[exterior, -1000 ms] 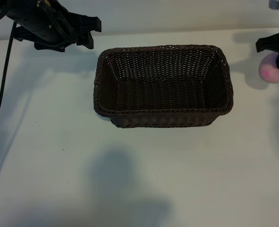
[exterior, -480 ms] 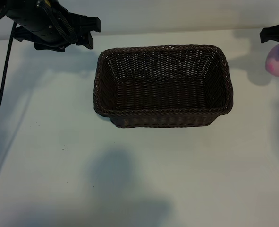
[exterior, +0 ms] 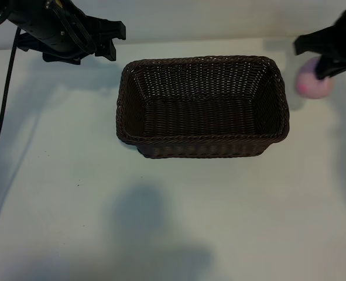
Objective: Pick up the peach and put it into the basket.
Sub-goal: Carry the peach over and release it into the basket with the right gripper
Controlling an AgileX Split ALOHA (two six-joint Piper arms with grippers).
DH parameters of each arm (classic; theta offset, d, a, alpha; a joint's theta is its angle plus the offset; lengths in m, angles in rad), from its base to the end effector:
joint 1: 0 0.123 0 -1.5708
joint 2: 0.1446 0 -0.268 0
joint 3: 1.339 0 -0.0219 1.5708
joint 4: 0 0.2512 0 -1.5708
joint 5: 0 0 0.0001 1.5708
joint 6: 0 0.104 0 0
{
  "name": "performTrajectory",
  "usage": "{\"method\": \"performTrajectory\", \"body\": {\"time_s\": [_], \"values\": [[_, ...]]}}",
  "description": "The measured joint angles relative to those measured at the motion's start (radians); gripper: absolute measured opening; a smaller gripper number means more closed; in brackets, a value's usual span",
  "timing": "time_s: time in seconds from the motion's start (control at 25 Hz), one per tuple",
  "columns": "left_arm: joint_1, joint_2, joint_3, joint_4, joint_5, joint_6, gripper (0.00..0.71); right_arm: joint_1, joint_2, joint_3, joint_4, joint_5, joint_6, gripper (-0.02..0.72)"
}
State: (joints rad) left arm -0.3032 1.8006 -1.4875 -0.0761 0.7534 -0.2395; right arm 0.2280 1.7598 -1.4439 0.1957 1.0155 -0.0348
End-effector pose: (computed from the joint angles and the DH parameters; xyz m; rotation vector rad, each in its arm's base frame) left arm 0.3856 -0.1263 0.2513 0.0309 2.5741 -0.2957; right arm 0.3575 0.1006 0.2437 -0.2630 2.8073 0.3026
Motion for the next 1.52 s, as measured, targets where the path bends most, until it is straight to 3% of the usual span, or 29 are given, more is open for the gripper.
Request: {"method": "performTrajectory", "body": {"time_s": [0.24, 0.56, 0.88, 1.24, 1.36, 1.52], "values": [[0.0, 0.0, 0.0, 0.0, 0.0, 0.0, 0.585, 0.12, 0.0, 0.0, 0.012, -0.019, 0.012, 0.039], [0.0, 0.0, 0.0, 0.0, 0.0, 0.0, 0.585, 0.251, 0.0, 0.0, 0.027, -0.107, 0.023, 0.039], [0.0, 0.0, 0.0, 0.0, -0.001, 0.0, 0.585, 0.319, 0.043, -0.002, 0.036, -0.237, 0.018, 0.039], [0.0, 0.0, 0.0, 0.0, -0.004, 0.0, 0.585, 0.362, 0.18, -0.003, 0.041, -0.273, -0.013, 0.048], [0.0, 0.0, 0.0, 0.0, -0.005, 0.0, 0.585, 0.362, 0.188, -0.003, 0.041, -0.278, -0.016, 0.079], [0.0, 0.0, 0.0, 0.0, -0.007, 0.0, 0.585, 0.362, 0.188, -0.004, 0.042, -0.286, -0.016, 0.211]]}}
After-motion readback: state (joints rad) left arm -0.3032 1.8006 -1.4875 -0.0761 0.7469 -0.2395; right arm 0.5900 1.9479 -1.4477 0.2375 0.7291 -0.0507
